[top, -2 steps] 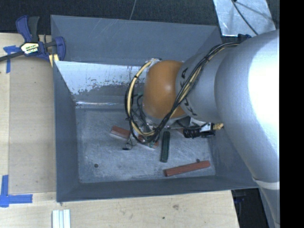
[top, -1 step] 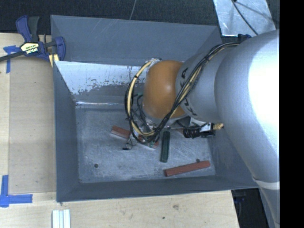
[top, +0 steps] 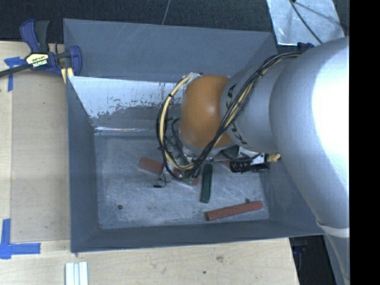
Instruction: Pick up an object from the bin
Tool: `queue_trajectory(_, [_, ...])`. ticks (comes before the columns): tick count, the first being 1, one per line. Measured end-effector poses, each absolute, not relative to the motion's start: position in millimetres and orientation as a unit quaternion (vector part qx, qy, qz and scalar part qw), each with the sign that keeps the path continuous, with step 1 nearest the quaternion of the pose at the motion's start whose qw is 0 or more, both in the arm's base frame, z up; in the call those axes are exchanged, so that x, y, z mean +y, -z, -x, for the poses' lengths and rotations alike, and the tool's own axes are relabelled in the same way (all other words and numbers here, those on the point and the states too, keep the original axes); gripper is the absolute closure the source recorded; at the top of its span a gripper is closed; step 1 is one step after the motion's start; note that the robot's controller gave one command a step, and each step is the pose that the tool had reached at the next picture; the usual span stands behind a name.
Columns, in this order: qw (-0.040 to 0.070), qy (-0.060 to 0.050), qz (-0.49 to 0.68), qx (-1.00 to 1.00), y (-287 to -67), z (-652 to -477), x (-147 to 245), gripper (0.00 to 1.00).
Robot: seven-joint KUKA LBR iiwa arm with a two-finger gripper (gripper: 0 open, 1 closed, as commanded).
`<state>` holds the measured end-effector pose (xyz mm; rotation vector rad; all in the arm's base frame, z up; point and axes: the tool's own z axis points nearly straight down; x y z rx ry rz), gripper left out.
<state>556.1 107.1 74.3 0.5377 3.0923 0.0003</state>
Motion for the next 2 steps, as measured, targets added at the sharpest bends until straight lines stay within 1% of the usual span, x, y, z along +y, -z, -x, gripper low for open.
queue_trajectory(1, [-0.003, 0.001, -0.171, 0.985, -92.9, -553.6, 106.6, 1.00])
queue_trajectory(2, [0.001, 0.000, -0.171, 0.985, -110.7, -556.6, 106.8, 1.00])
